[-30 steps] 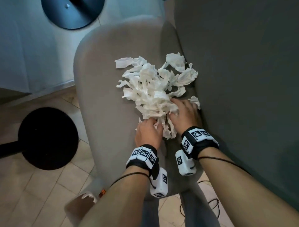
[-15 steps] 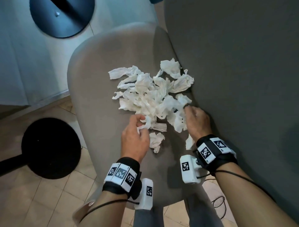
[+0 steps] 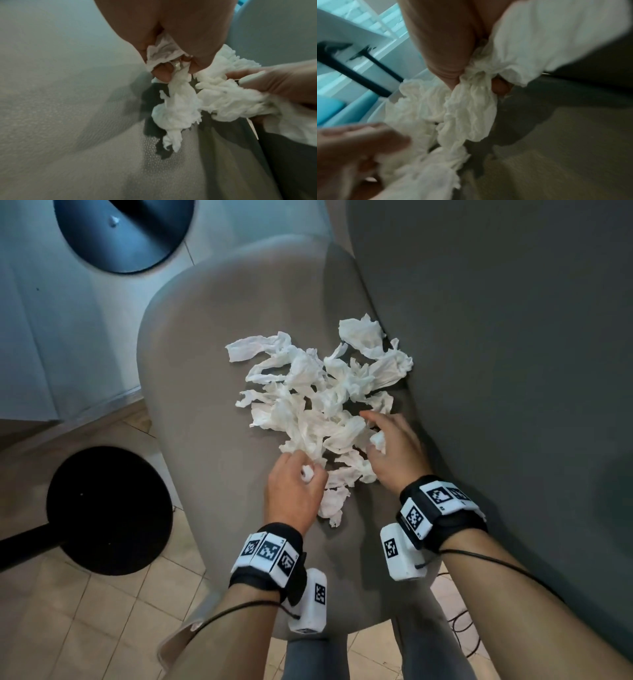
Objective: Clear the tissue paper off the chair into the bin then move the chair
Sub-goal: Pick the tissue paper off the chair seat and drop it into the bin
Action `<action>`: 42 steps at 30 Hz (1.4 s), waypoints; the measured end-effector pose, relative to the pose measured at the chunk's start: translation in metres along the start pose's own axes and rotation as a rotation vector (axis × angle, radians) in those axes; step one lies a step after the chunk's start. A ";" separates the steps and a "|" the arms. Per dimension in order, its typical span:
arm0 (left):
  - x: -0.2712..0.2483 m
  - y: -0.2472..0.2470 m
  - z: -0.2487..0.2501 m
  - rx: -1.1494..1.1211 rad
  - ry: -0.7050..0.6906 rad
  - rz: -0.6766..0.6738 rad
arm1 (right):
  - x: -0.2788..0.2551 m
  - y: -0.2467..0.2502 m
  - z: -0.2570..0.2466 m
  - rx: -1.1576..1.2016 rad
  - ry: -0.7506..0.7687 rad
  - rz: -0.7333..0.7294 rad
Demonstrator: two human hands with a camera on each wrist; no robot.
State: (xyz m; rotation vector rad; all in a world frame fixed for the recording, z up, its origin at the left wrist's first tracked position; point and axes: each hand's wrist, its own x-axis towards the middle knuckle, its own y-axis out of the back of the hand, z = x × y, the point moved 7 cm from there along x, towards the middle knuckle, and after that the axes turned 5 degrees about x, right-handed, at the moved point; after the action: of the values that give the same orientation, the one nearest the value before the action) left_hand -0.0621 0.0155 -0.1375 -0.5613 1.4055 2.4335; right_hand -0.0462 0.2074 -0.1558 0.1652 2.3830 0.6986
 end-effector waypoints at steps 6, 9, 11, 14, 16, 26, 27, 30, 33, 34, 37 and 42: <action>-0.019 0.032 -0.013 -0.094 0.023 0.112 | 0.009 -0.006 0.004 -0.120 -0.033 0.006; -0.024 0.043 -0.021 -0.126 0.086 0.123 | 0.007 0.001 0.009 -0.111 -0.107 0.032; -0.028 0.048 -0.025 -0.172 0.133 0.117 | 0.003 0.009 0.012 -0.071 -0.142 0.081; -0.032 0.055 -0.027 -0.228 0.168 0.138 | -0.011 0.024 0.013 0.016 -0.198 0.156; -0.033 0.057 -0.028 -0.267 0.175 0.154 | -0.022 0.031 0.011 0.031 -0.214 0.176; -0.038 0.070 -0.030 -0.315 0.278 0.170 | -0.047 0.038 0.012 0.205 -0.187 0.209; -0.039 0.070 -0.032 -0.319 0.292 0.154 | -0.050 0.040 0.008 0.255 -0.185 0.213; -0.045 0.065 -0.034 -0.394 0.332 0.059 | -0.056 0.043 -0.005 0.414 -0.174 0.210; -0.055 0.057 -0.033 -0.523 0.396 -0.032 | -0.057 0.046 -0.009 0.488 -0.162 0.182; -0.059 0.058 -0.031 -0.520 0.415 -0.032 | -0.058 0.046 -0.008 0.494 -0.168 0.165; -0.069 0.058 -0.030 -0.588 0.466 -0.017 | -0.058 0.046 -0.005 0.520 -0.152 0.120; -0.100 0.052 -0.029 -0.665 0.484 0.027 | -0.069 0.046 -0.010 0.533 -0.117 0.043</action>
State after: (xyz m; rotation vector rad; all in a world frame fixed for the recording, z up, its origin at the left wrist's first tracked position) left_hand 0.0105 -0.0396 -0.0647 -1.3535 0.6820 2.8930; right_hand -0.0009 0.2230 -0.0876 0.4669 2.4042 0.0535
